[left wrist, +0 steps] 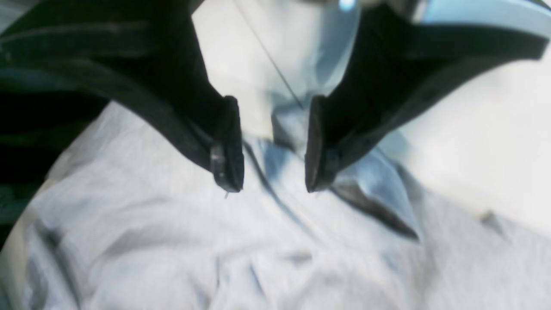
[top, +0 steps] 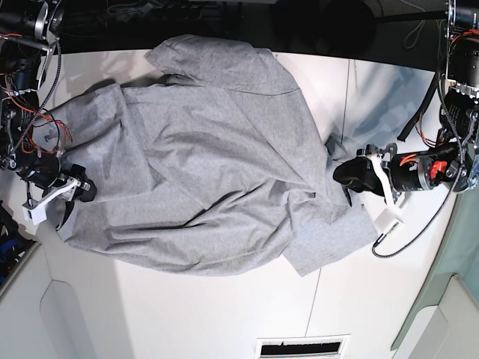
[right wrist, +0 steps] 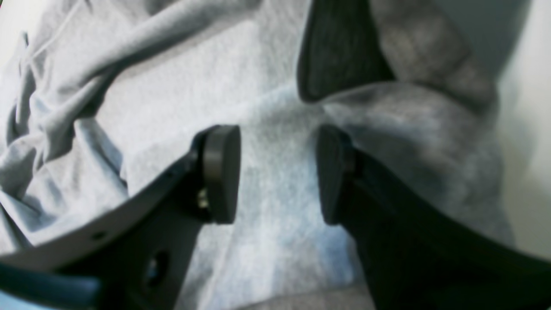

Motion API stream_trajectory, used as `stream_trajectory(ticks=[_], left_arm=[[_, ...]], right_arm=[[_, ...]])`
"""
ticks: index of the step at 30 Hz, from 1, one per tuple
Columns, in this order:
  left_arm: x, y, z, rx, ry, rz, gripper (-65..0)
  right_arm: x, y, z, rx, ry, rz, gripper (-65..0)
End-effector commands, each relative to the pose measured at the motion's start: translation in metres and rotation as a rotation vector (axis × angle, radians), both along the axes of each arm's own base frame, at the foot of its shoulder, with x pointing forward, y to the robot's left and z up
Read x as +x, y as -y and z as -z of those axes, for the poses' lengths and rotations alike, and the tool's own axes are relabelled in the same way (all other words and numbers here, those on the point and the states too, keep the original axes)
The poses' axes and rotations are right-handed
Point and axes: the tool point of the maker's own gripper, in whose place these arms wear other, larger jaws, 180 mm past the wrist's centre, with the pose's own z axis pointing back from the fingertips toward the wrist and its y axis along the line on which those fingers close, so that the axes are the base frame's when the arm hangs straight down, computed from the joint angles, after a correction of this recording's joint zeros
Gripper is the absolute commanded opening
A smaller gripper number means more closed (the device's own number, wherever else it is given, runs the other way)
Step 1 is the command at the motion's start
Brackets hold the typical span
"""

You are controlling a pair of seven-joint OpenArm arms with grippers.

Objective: Layout the t-shirt on the table in an organized manner, then fold the t-shirt properly
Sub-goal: 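Grasp the shirt hem with the left gripper and tug it outward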

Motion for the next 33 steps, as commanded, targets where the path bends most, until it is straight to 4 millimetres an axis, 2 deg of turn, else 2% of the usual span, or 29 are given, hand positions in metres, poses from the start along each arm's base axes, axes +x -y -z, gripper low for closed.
stream_trajectory(ticks=[1,4,8,13,16,17,20,22,25,28,30,33], left_arm=[[0.005,-0.003,-0.01,0.005,0.043,0.007,-37.8],[-0.003,-0.004,0.006,0.032,0.021,-0.034,-37.8],[-0.014,0.021,0.019,-0.019,-0.006,-0.03,-37.8],[-0.008,0.047,0.019,-0.064,0.022,-0.031,-37.8],[-0.007,0.051,0.027,-0.038,0.011,-0.059,-38.0],[-0.006,0.051,0.03,-0.024,0.008,-0.081,-40.6],[-0.003,0.051,0.034,-0.002,0.02,-0.095,-65.0],[-0.002,0.049,0.032,-0.003,0.024,-0.098,-65.0],[0.003,0.034,0.021,-0.013,0.039,-0.118,-65.0],[0.003,0.013,-0.001,-0.022,0.063,-0.104,-65.0],[-0.002,0.001,-0.018,-0.033,0.092,-0.064,-65.0],[-0.024,-0.005,-0.042,-0.064,0.108,0.036,-65.0]], right_arm=[[0.017,0.006,-0.021,-0.006,0.07,0.004,-36.4],[0.016,0.006,-0.02,-0.006,0.07,0.004,-36.4],[0.017,0.003,-0.02,0.0,0.071,0.003,-36.4],[0.016,-0.002,-0.018,0.009,0.065,-0.003,-36.4],[0.016,-0.002,-0.018,0.009,0.065,-0.003,-36.4],[0.016,-0.003,-0.018,0.009,0.065,-0.003,-36.4],[0.016,-0.002,-0.018,0.006,0.064,-0.004,-36.4],[0.016,-0.002,-0.017,0.0,0.062,-0.005,-36.4],[0.015,0.001,-0.015,-0.021,0.055,-0.009,-36.4],[0.014,0.003,-0.013,-0.045,0.049,-0.013,-36.4],[0.015,0.006,-0.013,-0.059,0.055,-0.01,-36.4],[0.017,0.009,-0.013,-0.085,0.067,-0.008,-36.4]])
